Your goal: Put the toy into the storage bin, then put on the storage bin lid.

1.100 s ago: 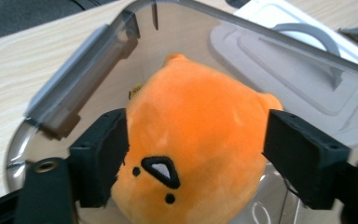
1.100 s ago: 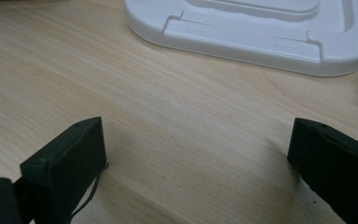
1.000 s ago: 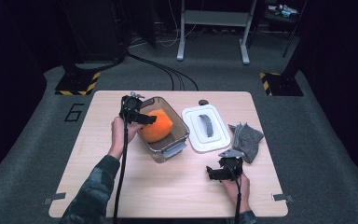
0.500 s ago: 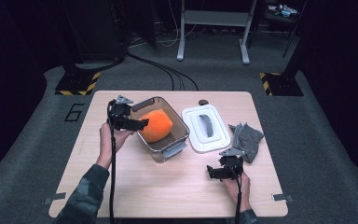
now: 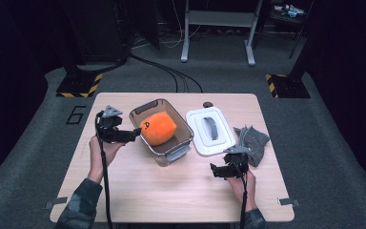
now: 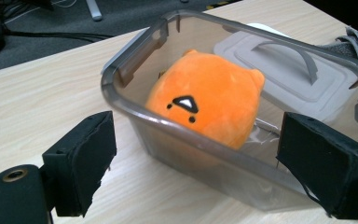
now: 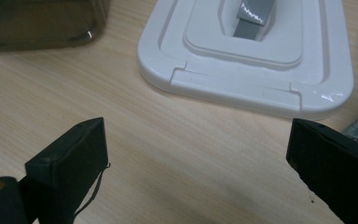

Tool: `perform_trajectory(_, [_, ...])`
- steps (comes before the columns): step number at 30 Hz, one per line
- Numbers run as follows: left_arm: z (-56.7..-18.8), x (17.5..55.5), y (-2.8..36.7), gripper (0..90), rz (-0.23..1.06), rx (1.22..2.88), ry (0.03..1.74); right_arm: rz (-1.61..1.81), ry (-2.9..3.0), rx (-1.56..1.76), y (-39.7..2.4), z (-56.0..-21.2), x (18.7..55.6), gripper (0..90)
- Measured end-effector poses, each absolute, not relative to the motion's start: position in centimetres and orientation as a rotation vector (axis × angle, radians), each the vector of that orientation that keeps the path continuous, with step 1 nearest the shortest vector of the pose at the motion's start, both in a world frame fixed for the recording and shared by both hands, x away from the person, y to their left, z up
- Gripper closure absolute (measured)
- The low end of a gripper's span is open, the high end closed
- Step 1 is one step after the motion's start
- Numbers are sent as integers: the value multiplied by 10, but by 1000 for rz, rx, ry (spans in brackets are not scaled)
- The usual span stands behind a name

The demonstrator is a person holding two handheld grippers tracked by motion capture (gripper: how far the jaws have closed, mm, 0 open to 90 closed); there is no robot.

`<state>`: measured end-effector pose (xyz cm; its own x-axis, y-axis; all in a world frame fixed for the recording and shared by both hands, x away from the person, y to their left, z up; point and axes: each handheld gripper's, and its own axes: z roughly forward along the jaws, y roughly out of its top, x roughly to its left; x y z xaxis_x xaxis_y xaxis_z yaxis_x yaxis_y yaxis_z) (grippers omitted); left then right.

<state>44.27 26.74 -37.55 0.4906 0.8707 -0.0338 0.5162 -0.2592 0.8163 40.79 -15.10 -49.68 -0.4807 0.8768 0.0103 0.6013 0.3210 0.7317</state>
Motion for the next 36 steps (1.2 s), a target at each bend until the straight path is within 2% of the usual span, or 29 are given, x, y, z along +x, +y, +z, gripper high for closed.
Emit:
perform_trajectory(13, [-397, 420, 297, 112, 593, 1876, 1211, 978, 2191, 1293, -146, -478, 425, 56])
perform_trajectory(36, [-470, 400, 316, 111, 569, 1886, 1307, 960, 2191, 1319, -140, -463, 463, 61])
